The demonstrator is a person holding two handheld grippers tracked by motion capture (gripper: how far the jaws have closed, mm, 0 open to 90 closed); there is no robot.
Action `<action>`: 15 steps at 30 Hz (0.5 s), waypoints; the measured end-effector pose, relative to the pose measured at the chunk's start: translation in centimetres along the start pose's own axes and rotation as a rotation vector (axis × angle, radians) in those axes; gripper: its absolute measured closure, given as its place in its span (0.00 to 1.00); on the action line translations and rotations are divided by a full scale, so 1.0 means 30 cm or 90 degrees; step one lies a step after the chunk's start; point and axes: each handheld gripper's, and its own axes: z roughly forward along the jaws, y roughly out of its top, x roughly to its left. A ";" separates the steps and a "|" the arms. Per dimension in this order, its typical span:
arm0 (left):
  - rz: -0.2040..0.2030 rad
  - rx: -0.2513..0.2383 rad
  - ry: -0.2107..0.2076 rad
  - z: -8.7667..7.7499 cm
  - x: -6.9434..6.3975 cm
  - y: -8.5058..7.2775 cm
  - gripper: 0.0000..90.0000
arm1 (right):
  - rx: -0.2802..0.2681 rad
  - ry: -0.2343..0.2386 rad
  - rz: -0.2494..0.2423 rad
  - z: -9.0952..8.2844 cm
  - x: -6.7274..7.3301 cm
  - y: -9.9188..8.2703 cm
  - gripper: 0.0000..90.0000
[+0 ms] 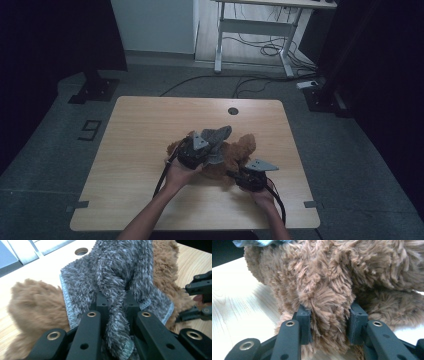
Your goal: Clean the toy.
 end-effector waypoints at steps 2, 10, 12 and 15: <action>0.002 -0.004 0.008 -0.026 0.010 -0.003 0.89 | 0.000 0.000 0.001 0.000 0.000 0.000 0.69; -0.014 -0.015 0.020 -0.072 0.048 -0.002 0.89 | -0.003 -0.003 0.006 0.003 -0.002 0.000 0.70; -0.007 -0.024 0.006 -0.063 0.030 0.023 0.89 | -0.003 -0.007 0.007 0.005 -0.001 0.000 0.70; 0.002 -0.034 -0.014 -0.027 -0.018 0.087 0.88 | -0.001 -0.007 0.009 0.003 -0.004 -0.003 0.70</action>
